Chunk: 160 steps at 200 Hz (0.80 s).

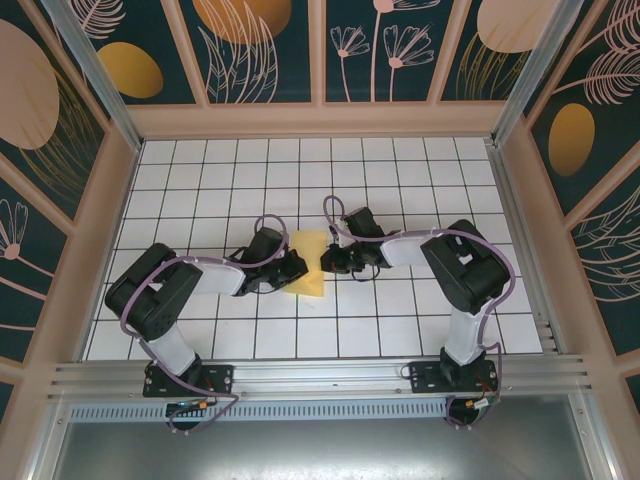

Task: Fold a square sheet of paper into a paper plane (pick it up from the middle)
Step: Fold the triangle a second time at the center of the table.

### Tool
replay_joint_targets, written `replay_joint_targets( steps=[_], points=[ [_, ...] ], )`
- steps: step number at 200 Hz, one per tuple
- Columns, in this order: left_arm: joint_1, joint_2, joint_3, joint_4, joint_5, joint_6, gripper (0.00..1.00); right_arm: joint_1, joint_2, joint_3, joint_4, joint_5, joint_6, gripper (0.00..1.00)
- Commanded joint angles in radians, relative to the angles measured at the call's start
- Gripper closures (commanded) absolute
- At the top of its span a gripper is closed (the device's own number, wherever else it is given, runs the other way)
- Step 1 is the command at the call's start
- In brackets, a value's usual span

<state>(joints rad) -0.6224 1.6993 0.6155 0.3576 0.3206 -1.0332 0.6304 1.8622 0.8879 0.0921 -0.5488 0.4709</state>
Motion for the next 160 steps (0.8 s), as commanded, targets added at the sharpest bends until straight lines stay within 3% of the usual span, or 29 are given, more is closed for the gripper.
replay_joint_targets(
  steps=[1, 75, 92, 110, 160],
  points=[
    [-0.001, 0.035, 0.007, -0.067, -0.052, 0.018, 0.94, 0.006, 0.074, -0.015, -0.095, 0.139, -0.043, 0.93],
    [-0.002, 0.048, -0.056, -0.060, -0.067, -0.015, 1.00, 0.028, -0.059, 0.059, -0.052, 0.012, 0.032, 0.92],
    [-0.002, 0.054, -0.058, -0.058, -0.066, -0.015, 1.00, 0.045, -0.121, 0.059, -0.063, 0.034, 0.055, 0.92],
    [-0.002, 0.054, -0.062, -0.053, -0.065, -0.015, 1.00, 0.068, -0.171, 0.029, -0.095, 0.100, 0.097, 1.00],
    [-0.002, 0.060, -0.077, -0.023, -0.054, -0.022, 1.00, 0.149, -0.232, -0.070, -0.052, 0.156, 0.234, 1.00]
  ],
)
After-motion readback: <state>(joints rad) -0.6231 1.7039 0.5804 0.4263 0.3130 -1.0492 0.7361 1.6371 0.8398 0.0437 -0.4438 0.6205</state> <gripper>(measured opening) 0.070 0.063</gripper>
